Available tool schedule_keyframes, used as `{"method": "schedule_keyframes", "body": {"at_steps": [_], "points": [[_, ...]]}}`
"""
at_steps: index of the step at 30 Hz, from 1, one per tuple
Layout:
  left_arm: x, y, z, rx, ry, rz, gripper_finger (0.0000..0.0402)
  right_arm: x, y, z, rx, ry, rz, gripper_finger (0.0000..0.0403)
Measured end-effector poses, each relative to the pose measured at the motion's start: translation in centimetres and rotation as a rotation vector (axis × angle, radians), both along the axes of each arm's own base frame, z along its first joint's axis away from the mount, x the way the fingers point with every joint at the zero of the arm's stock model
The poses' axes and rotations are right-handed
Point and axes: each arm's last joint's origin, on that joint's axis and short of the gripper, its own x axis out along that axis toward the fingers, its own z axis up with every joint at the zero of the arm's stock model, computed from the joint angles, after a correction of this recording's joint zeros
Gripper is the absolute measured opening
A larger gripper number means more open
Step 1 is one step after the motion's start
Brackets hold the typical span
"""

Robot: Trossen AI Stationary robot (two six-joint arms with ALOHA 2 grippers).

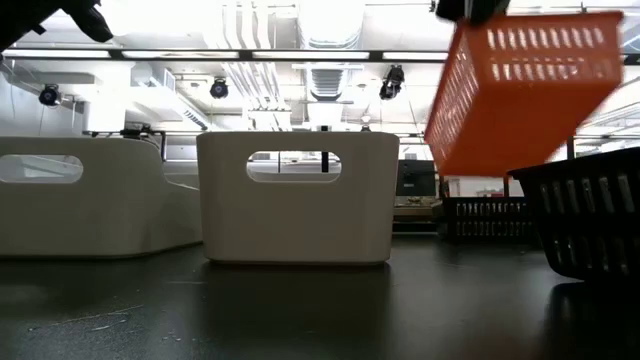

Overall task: Stack baskets on shelf by color
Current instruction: Put the bottom orange bin on the shelf

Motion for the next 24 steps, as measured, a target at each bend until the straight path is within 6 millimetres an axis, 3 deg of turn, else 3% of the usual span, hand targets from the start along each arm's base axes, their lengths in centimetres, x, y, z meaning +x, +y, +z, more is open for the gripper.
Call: {"method": "schedule_keyframes", "body": {"at_steps": [4,8,17,24], "points": [[0.0,0.0,0.0,0.0,0.0,0.001,0.0109,-0.7,-2.1,1.8,-0.132,-0.058,0.0,0.0012],[0.0,0.0,0.0,0.001,-0.001,0.002,0.0109,-0.2,-5.0,2.2,-0.283,-0.081,0.036,0.0011],[0.0,0.0,0.0,0.016,0.0,0.017,0.0109,1.9,-13.2,1.0,-0.457,0.004,0.07,0.0011],[-0.1,0.0,0.1,0.024,-0.008,0.028,0.0109,2.6,-18.6,0.3,-0.511,-0.062,-0.02,0.0009]]}}
